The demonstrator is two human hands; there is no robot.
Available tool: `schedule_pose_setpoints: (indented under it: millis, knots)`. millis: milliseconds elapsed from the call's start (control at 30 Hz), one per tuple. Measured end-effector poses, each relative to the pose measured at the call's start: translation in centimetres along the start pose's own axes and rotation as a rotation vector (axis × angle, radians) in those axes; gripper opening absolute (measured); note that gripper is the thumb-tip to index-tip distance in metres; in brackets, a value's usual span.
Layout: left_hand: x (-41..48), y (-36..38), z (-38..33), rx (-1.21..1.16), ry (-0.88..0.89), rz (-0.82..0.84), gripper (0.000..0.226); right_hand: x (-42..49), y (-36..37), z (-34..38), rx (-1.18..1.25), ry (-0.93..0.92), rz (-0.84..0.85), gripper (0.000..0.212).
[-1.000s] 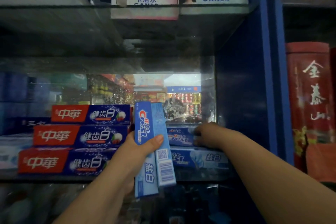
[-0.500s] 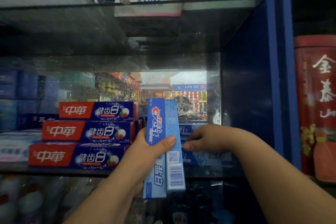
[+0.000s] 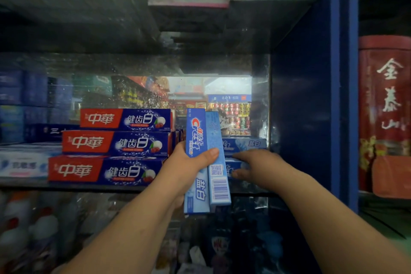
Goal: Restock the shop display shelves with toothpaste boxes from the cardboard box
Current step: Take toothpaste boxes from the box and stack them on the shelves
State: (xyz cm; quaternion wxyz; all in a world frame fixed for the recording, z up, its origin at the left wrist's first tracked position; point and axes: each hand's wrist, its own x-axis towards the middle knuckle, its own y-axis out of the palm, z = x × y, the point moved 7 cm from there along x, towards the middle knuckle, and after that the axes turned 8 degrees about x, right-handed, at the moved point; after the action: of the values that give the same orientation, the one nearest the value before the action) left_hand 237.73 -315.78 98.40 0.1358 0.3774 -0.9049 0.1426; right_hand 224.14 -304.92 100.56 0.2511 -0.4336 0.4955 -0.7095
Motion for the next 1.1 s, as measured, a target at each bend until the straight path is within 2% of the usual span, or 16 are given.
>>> schedule_pose_setpoints:
  millis: [133, 300, 400, 500, 633, 733, 867, 1033, 1100]
  knots:
    - [0.0, -0.1, 0.0, 0.013, 0.021, -0.007, 0.053, -0.6, -0.1, 0.3, -0.045, 0.034, 0.015, 0.058]
    - [0.0, -0.2, 0.1, 0.016, 0.028, 0.004, 0.054, -0.8, -0.8, 0.7, 0.119, 0.063, 0.086, 0.057]
    - [0.0, -0.2, 0.1, 0.028, 0.031, 0.002, 0.055, 0.2, -1.5, 0.1, 0.192, 0.120, 0.061, 0.060]
    - [-0.2, -0.2, 0.0, 0.016, 0.037, -0.005, 0.054, 1.5, -1.9, -0.7, 0.103, 0.160, 0.101, 0.048]
    - [-0.8, -0.4, -0.2, 0.018, 0.051, -0.039, 0.051, 2.4, -2.2, -1.6, -0.065, 0.203, 0.242, 0.059]
    - [-1.4, -0.6, -0.4, 0.005, 0.052, -0.048, 0.051, 2.5, -2.3, -1.9, -0.043, 0.218, 0.293, 0.058]
    - [-1.9, -1.1, -0.6, 0.008, 0.054, -0.054, 0.052, 2.2, -2.0, -1.8, 0.050, 0.164, 0.246, 0.060]
    - [-2.2, -1.4, -0.7, 0.056, 0.050, -0.056, 0.051, 2.6, -2.2, -1.5, 0.190, 0.036, 0.085, 0.023]
    - [-2.2, -1.4, -0.6, 0.042, 0.037, -0.055, 0.048, 2.4, -2.1, -1.0, 0.265, 0.000, 0.061, 0.022]
